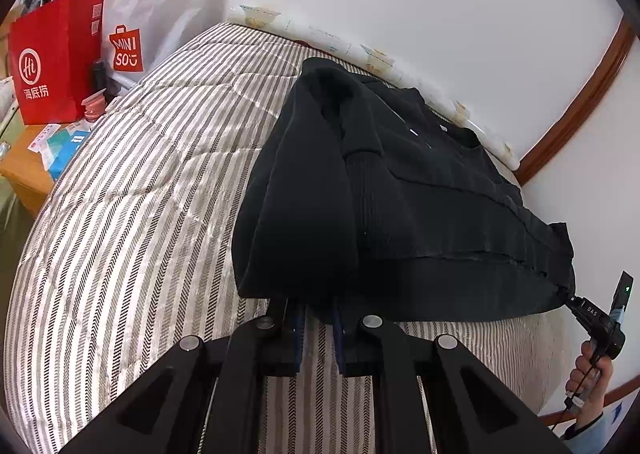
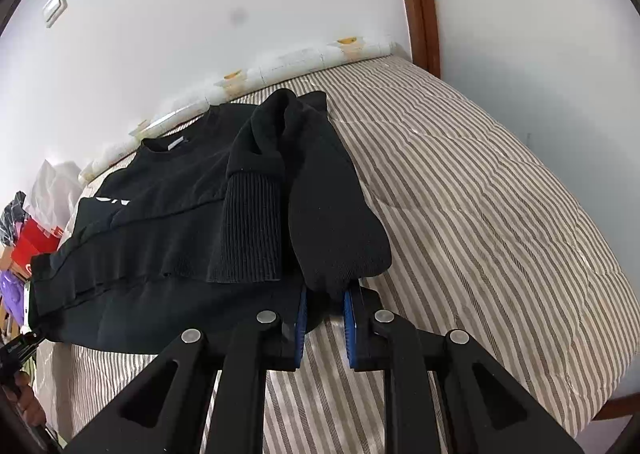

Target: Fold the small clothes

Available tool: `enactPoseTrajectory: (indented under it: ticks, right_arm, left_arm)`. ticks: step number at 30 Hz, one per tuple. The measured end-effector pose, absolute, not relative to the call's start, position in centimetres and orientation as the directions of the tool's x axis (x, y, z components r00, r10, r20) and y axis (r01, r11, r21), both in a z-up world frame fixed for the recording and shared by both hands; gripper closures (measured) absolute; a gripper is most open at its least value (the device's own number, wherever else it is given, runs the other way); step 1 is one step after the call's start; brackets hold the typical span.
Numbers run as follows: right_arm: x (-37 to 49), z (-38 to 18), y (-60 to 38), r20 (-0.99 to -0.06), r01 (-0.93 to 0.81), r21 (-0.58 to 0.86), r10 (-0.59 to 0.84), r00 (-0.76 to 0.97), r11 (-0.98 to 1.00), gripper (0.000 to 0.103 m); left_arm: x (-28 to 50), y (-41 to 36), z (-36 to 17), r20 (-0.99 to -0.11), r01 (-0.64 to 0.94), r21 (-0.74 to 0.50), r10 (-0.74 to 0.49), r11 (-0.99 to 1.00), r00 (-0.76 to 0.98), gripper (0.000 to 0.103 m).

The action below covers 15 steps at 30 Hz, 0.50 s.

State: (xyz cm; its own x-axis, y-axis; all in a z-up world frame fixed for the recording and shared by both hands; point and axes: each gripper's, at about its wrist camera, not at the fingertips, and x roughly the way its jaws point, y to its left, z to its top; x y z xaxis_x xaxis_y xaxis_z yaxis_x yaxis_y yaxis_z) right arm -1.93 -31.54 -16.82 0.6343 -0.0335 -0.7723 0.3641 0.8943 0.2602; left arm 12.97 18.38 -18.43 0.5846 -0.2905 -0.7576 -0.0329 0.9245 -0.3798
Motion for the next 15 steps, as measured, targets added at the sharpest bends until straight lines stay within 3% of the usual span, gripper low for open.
enactPoseTrajectory:
  ticks: [9,15]
  right_arm:
    - [-4.5,-13.5,-30.2,-0.737,0.366,0.198,-0.108,0.668,0.909,0.079]
    - [-4.2,-13.5,-25.6,-0.741,0.220,0.173,-0.020,0.672,0.960,0.078]
  left_arm:
    - [11.9,18.6,-18.1,-0.785,-0.031,-0.356,-0.281,0.934,0.553,0.091]
    - [10.5,18.4,-16.9,-0.778,0.014,-0.357,-0.305,0.934,0.549,0.090]
